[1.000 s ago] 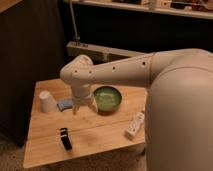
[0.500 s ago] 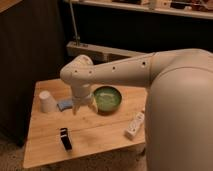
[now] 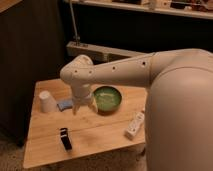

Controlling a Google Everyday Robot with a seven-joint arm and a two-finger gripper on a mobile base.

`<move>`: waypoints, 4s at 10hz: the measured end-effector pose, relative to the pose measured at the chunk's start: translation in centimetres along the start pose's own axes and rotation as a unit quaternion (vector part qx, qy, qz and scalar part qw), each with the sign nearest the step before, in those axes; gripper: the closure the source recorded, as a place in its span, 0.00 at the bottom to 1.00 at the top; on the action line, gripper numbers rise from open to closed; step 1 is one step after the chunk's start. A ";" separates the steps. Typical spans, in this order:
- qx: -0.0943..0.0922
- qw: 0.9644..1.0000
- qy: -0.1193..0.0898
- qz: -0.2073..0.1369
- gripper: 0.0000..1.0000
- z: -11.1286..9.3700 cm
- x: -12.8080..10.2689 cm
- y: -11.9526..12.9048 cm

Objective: Place the ceramic cup over the eraser

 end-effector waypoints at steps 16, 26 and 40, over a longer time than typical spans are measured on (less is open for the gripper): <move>-0.130 0.980 -0.116 -0.097 0.35 -6.3 -13.1 12.1; -0.132 0.966 -0.108 -0.194 0.35 -1.4 -16.2 24.6; -0.092 0.969 -0.073 -0.215 0.35 7.1 -16.7 25.8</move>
